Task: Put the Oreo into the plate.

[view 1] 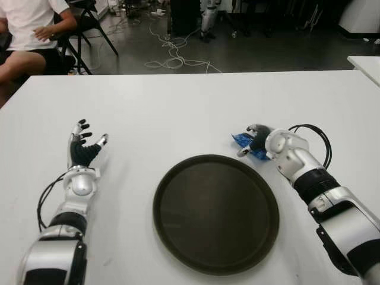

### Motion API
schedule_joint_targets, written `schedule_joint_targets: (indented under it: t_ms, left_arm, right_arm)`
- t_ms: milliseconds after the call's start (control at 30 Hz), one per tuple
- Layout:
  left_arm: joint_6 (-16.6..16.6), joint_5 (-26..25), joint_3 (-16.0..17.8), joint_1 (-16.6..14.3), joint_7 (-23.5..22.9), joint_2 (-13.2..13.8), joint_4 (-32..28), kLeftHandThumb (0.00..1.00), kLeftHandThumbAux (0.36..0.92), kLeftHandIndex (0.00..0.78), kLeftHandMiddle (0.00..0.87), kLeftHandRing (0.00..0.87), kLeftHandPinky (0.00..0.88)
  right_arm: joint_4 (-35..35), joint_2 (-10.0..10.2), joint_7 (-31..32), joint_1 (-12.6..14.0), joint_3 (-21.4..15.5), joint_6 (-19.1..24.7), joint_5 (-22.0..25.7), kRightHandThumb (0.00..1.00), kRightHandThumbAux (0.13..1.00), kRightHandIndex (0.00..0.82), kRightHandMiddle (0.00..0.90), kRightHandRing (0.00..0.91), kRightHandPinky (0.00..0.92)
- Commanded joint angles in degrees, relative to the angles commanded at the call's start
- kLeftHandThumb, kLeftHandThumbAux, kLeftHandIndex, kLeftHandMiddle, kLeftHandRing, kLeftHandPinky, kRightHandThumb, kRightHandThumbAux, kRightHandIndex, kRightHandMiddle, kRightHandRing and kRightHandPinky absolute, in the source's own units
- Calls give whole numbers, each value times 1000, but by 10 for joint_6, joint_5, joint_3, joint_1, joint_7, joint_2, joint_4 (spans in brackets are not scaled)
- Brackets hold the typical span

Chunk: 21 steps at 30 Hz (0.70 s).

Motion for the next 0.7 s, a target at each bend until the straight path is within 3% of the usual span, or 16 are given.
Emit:
schedule_joint_targets:
  t_ms: [700]
  left_arm:
    - [1, 1, -2, 0, -1, 0, -1, 200, 694, 89, 174, 208, 248]
  right_arm:
    - [14, -5, -1, 1, 1, -14, -3, 0, 726, 58, 87, 27, 0]
